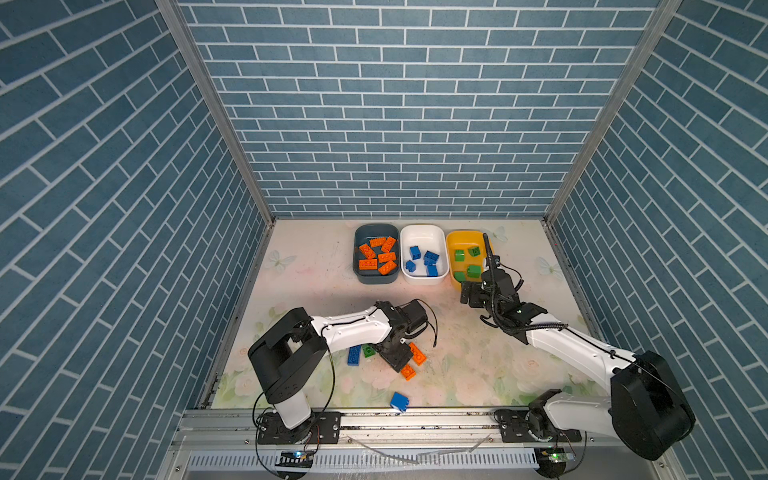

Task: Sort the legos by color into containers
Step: 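Lower the left gripper onto an orange brick and grasp it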

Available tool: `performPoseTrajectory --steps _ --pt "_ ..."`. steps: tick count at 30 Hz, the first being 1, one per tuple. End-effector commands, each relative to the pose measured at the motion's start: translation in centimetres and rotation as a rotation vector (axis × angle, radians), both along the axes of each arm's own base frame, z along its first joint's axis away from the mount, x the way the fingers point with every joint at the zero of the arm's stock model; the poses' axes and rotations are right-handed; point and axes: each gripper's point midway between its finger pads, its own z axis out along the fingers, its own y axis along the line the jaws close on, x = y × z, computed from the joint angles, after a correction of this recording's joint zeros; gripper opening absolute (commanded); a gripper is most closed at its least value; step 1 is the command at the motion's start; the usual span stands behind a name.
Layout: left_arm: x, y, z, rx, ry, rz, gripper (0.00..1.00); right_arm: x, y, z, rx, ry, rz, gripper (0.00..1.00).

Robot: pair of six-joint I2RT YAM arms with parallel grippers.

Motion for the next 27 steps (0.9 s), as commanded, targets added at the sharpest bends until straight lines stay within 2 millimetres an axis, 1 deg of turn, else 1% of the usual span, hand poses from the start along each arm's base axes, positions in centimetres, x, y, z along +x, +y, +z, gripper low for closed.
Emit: performPoseTrajectory --steps 1,5,9,11,14,17,20,22,25,27 --pt "-0.3 0.7 -1.8 0.046 0.033 -0.002 0.84 0.6 -0.1 2.0 0.027 -0.035 -0.031 0.96" --pt "0.7 -0.7 -1.2 -0.001 -0.001 0.020 0.83 0.6 -0.2 2.0 0.026 -0.036 -0.034 0.96" --pt "2.7 -0.9 -0.6 -0.003 -0.060 0.081 0.83 0.6 -0.2 2.1 0.026 -0.036 -0.033 0.96" --pt "3.8 -1.1 0.3 -0.038 -0.083 0.126 0.84 0.6 -0.2 2.1 0.023 -0.036 -0.030 0.96" --pt "4.5 -1.8 2.3 -0.110 -0.114 0.143 0.85 0.4 -0.2 2.0 0.013 -0.036 -0.019 0.96" --pt "4.3 -2.4 3.8 -0.175 -0.118 0.132 0.91 0.2 0.1 1.8 0.014 -0.039 0.010 0.96" --pt "3.7 -1.8 4.0 -0.174 -0.112 0.129 0.98 -0.1 0.4 1.5 0.017 -0.035 0.036 0.96" --pt "3.1 -0.8 3.4 -0.138 -0.099 0.129 0.99 -0.2 0.5 1.2 0.014 -0.030 0.045 0.96" --pt "1.6 1.0 2.2 -0.065 -0.048 0.103 0.99 -0.1 0.6 1.0 0.006 -0.026 0.050 0.96" --pt "0.7 1.8 1.5 -0.026 -0.007 0.079 0.99 0.1 0.7 1.0 0.003 -0.027 0.053 0.96"
